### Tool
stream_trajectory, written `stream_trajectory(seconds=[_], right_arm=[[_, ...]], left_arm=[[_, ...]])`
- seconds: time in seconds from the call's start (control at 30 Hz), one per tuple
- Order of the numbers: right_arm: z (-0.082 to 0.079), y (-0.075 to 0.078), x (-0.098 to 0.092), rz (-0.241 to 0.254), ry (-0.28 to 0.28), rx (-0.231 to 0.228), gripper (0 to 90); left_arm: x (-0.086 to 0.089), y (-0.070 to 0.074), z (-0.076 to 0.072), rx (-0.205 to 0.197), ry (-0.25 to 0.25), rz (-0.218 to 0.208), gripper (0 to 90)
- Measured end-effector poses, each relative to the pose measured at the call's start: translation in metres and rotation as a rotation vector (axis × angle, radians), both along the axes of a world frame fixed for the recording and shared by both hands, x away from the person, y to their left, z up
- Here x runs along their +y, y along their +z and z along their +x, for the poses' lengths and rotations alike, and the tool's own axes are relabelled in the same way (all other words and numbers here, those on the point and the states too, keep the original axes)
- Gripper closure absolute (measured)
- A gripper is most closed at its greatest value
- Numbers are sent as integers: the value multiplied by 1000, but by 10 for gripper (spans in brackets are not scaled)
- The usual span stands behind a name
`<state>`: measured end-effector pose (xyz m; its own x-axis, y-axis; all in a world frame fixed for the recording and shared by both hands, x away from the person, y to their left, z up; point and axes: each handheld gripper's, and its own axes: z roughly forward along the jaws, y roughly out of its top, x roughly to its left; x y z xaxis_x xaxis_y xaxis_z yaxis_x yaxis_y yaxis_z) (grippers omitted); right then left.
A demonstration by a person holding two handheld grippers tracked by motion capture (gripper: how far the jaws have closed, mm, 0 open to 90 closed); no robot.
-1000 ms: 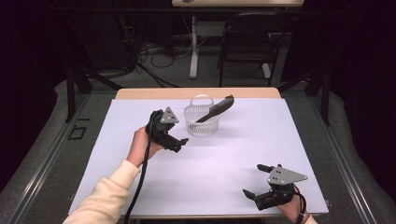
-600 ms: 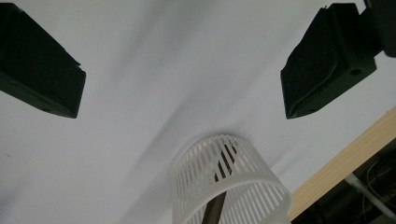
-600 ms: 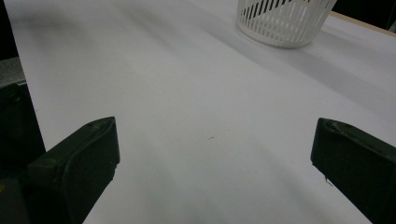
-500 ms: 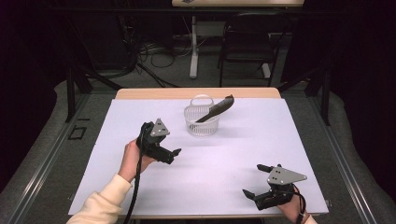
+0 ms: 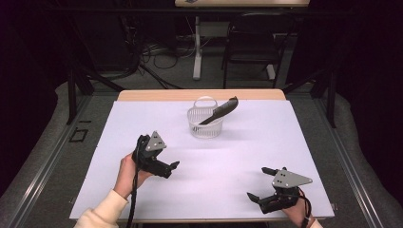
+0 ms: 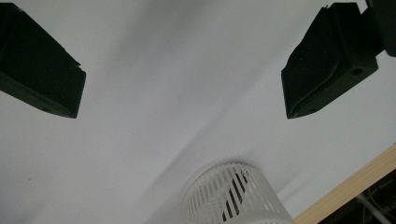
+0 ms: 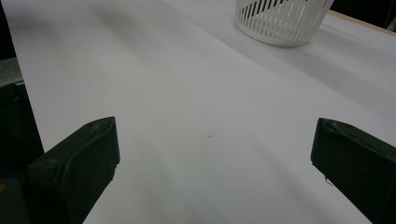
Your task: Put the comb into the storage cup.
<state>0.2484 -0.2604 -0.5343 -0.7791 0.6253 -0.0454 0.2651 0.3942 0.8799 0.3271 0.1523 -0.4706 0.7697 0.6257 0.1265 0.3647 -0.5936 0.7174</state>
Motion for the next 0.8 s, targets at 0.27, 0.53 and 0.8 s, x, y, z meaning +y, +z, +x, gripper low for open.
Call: stream_trajectory(seconds=[0.27,0.53,0.8], right_arm=[[-1,1,0,3,-2,-1,6],[-1,0,1,0,1,4,6],[-1,-1,1,0,-3,10,6]], left_arm=[[14,-9,-14,-6,45,-30,0],[28,-21,-26,-17,88,-50,0],[41,-31,-36,-21,113,-51,0]])
